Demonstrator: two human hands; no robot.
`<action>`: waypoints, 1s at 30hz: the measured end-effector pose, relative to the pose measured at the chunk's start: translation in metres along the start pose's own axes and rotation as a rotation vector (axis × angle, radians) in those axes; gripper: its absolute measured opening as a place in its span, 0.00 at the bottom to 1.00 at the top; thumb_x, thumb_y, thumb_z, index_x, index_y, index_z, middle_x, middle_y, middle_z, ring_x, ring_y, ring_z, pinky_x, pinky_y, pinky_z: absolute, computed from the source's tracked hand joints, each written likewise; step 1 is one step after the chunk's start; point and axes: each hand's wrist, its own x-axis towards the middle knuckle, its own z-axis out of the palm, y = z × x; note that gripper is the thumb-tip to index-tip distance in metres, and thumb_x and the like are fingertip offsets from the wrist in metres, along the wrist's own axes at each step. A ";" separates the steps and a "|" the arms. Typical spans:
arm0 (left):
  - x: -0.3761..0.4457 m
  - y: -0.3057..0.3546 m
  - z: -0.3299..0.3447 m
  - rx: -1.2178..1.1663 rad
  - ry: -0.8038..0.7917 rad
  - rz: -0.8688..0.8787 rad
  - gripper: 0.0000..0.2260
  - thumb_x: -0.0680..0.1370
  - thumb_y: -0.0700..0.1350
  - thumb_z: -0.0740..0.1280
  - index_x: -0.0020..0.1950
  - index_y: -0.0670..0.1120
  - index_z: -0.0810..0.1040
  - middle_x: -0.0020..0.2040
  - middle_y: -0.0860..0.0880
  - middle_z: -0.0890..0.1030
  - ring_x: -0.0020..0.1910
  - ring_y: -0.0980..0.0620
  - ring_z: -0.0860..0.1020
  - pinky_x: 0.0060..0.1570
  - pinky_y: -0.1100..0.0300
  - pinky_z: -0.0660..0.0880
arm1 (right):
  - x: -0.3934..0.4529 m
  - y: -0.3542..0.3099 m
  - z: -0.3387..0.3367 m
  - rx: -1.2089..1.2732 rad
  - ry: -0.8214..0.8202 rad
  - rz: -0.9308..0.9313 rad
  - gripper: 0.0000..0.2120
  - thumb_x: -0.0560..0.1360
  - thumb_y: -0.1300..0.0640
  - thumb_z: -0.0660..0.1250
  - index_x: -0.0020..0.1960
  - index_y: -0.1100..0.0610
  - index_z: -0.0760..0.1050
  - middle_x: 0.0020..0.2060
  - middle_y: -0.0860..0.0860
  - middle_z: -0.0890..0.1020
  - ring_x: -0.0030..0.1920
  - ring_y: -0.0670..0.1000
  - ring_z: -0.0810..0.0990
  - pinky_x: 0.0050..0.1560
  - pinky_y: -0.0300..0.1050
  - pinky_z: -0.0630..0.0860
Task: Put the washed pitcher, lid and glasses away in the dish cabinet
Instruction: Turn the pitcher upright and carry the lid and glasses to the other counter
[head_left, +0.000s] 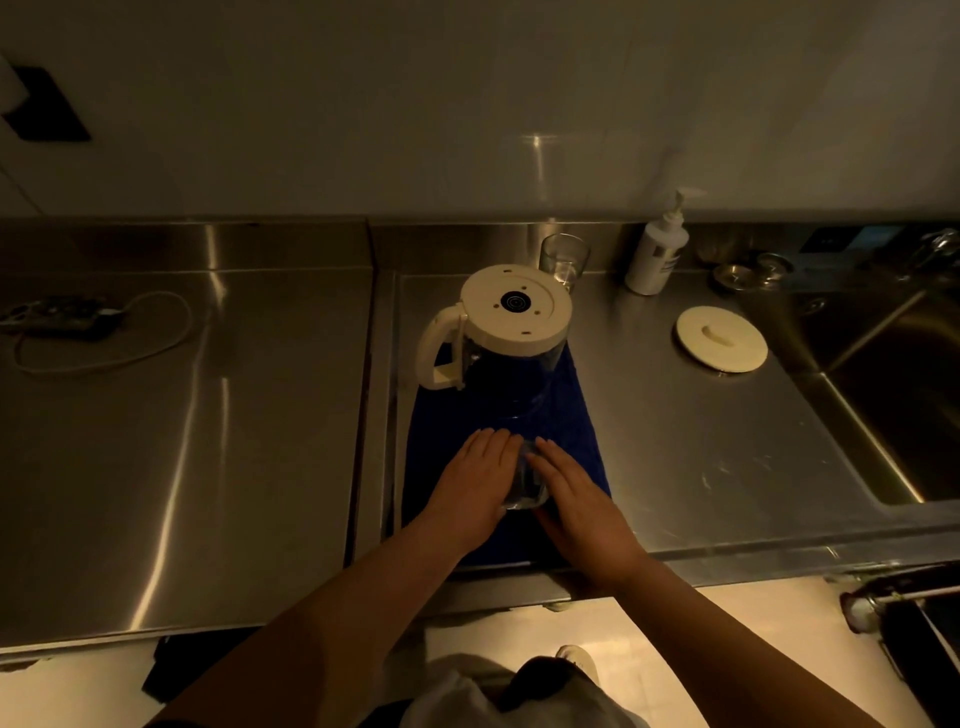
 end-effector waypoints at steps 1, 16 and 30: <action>0.001 0.002 0.001 -0.019 0.007 0.000 0.37 0.74 0.47 0.71 0.76 0.43 0.54 0.75 0.46 0.60 0.75 0.48 0.56 0.74 0.59 0.42 | -0.001 0.002 -0.002 -0.004 -0.002 0.005 0.31 0.75 0.52 0.65 0.74 0.53 0.57 0.74 0.53 0.61 0.72 0.52 0.62 0.66 0.45 0.66; -0.002 0.000 0.009 0.241 -0.139 0.001 0.37 0.80 0.51 0.61 0.76 0.40 0.39 0.78 0.41 0.44 0.77 0.43 0.44 0.73 0.51 0.39 | 0.003 -0.002 0.011 -0.001 -0.061 0.009 0.36 0.72 0.57 0.71 0.74 0.55 0.56 0.74 0.54 0.58 0.74 0.51 0.55 0.69 0.46 0.61; 0.000 0.000 0.005 0.139 -0.118 0.040 0.39 0.77 0.51 0.66 0.77 0.40 0.44 0.77 0.41 0.52 0.76 0.44 0.51 0.74 0.54 0.40 | 0.010 0.005 0.001 0.004 -0.008 -0.038 0.36 0.68 0.56 0.74 0.70 0.57 0.60 0.67 0.60 0.69 0.66 0.57 0.70 0.65 0.47 0.67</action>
